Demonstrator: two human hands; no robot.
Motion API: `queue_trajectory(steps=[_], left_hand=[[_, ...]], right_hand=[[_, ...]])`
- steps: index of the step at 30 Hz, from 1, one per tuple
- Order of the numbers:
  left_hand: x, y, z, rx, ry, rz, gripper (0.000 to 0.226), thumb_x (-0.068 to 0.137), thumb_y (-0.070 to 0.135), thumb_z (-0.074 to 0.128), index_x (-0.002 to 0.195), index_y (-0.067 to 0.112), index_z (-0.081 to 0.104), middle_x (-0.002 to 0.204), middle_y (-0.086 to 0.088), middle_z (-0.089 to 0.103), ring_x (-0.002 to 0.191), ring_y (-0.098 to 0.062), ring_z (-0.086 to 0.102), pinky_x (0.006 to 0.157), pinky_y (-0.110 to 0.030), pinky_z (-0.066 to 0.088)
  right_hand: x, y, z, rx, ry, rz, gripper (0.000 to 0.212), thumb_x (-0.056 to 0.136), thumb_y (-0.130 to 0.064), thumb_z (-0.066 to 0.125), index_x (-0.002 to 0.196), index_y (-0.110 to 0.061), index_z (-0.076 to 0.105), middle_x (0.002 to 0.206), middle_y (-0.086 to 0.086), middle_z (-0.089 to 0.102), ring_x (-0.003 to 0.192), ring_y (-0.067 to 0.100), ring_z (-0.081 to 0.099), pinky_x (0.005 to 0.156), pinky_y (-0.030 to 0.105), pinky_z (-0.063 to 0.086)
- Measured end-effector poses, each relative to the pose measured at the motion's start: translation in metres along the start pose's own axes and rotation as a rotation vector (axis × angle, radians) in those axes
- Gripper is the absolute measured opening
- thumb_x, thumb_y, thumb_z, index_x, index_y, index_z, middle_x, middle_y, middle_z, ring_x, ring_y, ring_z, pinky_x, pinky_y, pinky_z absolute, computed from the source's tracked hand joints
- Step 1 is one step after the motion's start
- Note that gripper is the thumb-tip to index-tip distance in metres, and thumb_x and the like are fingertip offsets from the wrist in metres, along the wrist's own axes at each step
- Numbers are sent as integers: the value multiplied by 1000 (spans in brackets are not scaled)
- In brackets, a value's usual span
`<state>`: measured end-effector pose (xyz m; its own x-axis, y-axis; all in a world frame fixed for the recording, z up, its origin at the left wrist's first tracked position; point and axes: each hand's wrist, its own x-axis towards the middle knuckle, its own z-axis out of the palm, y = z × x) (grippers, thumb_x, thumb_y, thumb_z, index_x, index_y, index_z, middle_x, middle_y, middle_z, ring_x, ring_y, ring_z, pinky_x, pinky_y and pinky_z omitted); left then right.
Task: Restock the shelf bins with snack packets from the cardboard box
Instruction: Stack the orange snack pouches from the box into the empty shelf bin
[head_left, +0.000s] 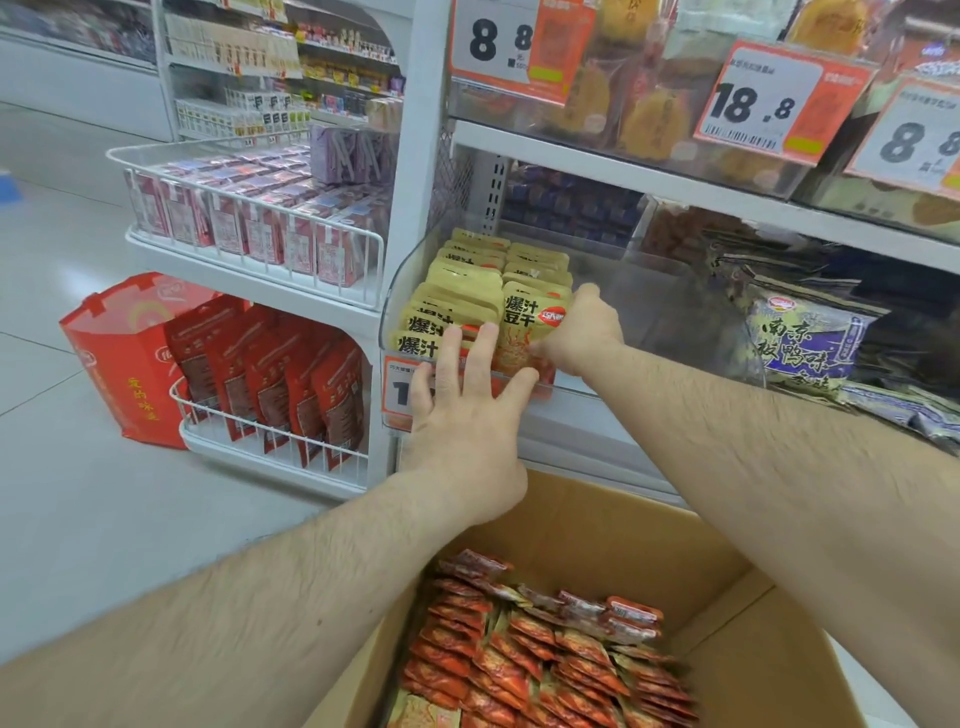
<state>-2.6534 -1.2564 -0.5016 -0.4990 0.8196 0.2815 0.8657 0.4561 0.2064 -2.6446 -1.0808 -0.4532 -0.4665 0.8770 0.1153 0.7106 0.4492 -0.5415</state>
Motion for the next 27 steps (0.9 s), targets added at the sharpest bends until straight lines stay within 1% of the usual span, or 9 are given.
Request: queue_trajectory(steps=[3, 7, 11, 17, 19, 21, 24, 25, 27], left_hand=[[0, 0, -1, -7, 5, 1, 84, 78, 19, 57, 149, 37, 14, 154, -1, -30, 143, -35, -31, 117, -56, -9], [0, 1, 0, -6, 1, 2, 84, 79, 20, 57, 149, 37, 14, 155, -3, -30, 143, -35, -31, 117, -56, -9], [0, 1, -1, -2, 3, -5, 84, 79, 20, 58, 148, 38, 14, 155, -2, -30, 143, -35, -31, 117, -56, -10], [-1, 0, -2, 9, 2, 1, 89, 80, 22, 58, 152, 38, 9, 155, -2, -30, 143, -35, -31, 118, -56, -8], [-2, 1, -4, 14, 8, 0, 91, 80, 22, 57, 154, 35, 6, 156, -3, -29, 144, -35, -29, 118, -56, -7], [-4, 0, -4, 12, 60, 30, 89, 78, 22, 57, 154, 30, 11, 155, -4, -19, 146, -36, -18, 118, -56, 0], [-8, -3, -2, -37, 241, 137, 73, 66, 20, 57, 137, 19, 42, 139, -7, 21, 130, -36, 25, 103, -54, 30], [-10, -5, -2, -60, 241, 169, 67, 67, 20, 57, 132, 17, 47, 131, -8, 29, 121, -35, 33, 98, -50, 34], [-14, -9, -4, -97, 77, 198, 58, 77, 20, 59, 135, 17, 47, 125, -6, 37, 115, -30, 41, 94, -43, 36]], right_hand=[[-1, -2, 4, -88, -6, -24, 74, 78, -30, 83, 129, -10, 32, 123, 13, 59, 113, 33, 60, 77, 37, 44], [0, -4, 9, -122, -42, -30, 70, 83, -29, 78, 132, -7, 33, 126, 14, 59, 115, 33, 59, 86, 41, 48], [0, -4, 8, -64, -71, -31, 73, 85, -23, 76, 137, -8, 27, 124, 14, 58, 111, 31, 60, 78, 36, 46], [-1, -2, -1, -56, -128, 12, 80, 85, -16, 73, 143, -9, 19, 119, 11, 57, 90, 22, 53, 69, 31, 45], [-6, -1, -9, -58, -148, 59, 77, 85, -12, 70, 143, -8, 19, 110, 10, 56, 85, 22, 55, 65, 32, 47], [-15, 0, -20, -86, -157, 53, 66, 88, -9, 64, 139, -5, 22, 95, 8, 52, 77, 20, 53, 57, 31, 44], [-41, 4, -36, -131, -89, -47, 47, 91, -9, 52, 134, -7, 32, 94, 9, 52, 80, 27, 53, 63, 37, 43], [-52, 6, -41, -156, -57, -96, 46, 90, -9, 51, 133, -9, 35, 97, 10, 54, 84, 30, 54, 67, 39, 45], [-71, 13, -45, -221, 94, -258, 46, 86, -8, 52, 131, -11, 43, 110, 12, 59, 96, 35, 56, 77, 41, 46]])
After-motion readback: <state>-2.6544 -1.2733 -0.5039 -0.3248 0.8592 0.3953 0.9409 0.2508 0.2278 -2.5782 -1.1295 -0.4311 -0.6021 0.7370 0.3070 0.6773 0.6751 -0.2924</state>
